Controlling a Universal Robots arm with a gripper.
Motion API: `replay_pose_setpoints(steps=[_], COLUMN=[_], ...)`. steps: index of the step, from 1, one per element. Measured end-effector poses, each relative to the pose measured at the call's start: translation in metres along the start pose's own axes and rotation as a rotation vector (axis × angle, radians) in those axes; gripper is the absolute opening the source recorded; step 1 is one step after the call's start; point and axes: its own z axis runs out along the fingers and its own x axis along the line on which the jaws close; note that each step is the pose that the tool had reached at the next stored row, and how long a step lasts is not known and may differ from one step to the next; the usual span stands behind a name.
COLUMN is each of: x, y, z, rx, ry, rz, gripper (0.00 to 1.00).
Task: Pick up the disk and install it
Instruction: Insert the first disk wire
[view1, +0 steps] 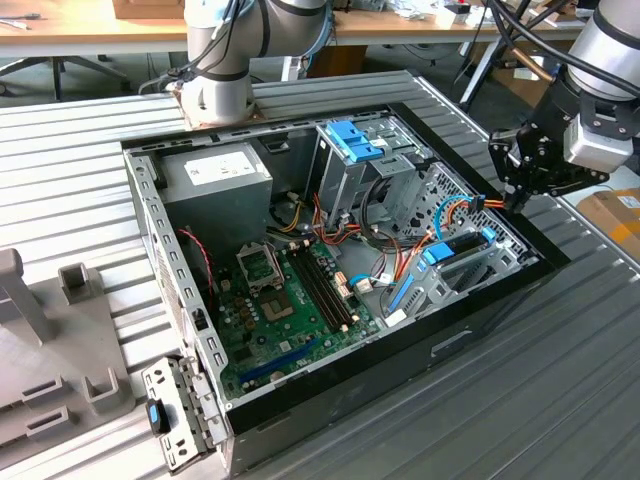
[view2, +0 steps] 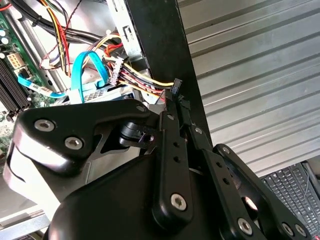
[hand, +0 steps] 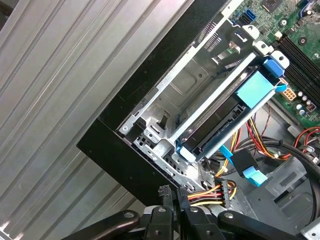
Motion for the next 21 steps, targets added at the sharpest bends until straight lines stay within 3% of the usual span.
replay_pose_setpoints(steps=[10, 13, 14, 21], x=[0.0000, 0.0000, 0.0000, -0.0005], y=[0.0001, 0.0001, 0.0001, 0.0009], z=[0.0001, 0.0002, 0.0002, 0.0050], rx=[0.0001, 0.0001, 0.0001, 0.0001], ry=[-0.0001, -0.0001, -0.0001, -0.0001], rz=[0.000, 0.000, 0.000, 0.000], gripper=[0.16, 0.23, 0.29, 0.29])
